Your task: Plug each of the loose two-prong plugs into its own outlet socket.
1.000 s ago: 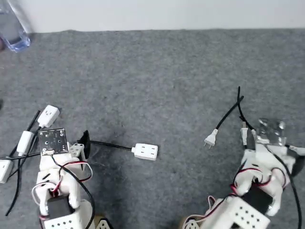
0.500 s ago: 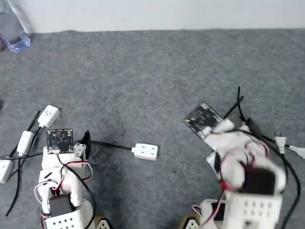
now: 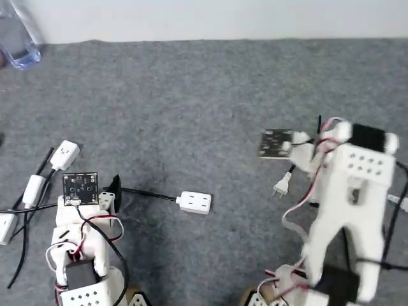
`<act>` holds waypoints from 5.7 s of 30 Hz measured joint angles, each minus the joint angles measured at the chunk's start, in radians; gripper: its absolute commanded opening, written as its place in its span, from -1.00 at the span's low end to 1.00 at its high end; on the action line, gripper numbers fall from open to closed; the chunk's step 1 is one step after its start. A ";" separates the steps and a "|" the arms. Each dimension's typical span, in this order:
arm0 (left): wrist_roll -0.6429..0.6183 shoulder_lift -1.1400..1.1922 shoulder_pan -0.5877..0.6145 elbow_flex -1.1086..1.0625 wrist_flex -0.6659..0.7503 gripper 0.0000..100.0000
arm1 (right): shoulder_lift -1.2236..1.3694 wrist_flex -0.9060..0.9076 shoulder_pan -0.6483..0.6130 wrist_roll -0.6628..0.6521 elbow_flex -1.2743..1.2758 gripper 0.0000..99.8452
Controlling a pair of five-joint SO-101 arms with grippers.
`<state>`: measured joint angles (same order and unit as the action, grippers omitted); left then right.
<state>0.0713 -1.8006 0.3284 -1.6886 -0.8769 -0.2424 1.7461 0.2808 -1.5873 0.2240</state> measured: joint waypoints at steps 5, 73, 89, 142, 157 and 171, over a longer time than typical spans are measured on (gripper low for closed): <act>0.006 0.000 -0.044 0.000 0.000 -0.48 | 0.161 0.000 0.051 -0.124 -0.040 -0.31; 0.069 0.000 -0.091 0.000 -0.051 -0.48 | 0.830 0.005 -0.315 -0.236 -0.488 -0.97; 0.069 0.000 -0.091 0.000 -0.051 -0.48 | 0.269 -0.127 0.066 -0.597 0.091 -0.71; 0.138 0.000 -0.141 0.000 -0.087 -0.48 | 0.548 -0.491 0.041 -0.807 0.097 -0.33; 0.138 0.000 -0.141 0.000 -0.087 -0.48 | 0.565 -0.499 0.044 -0.767 0.075 -0.67; 0.138 0.000 -0.141 0.000 -0.087 -0.48 | 0.563 -0.431 0.055 -0.690 0.063 -0.67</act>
<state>0.2094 -1.8006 0.1872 -1.6886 -0.9643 0.3207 1.3149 0.3360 -2.2778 0.2869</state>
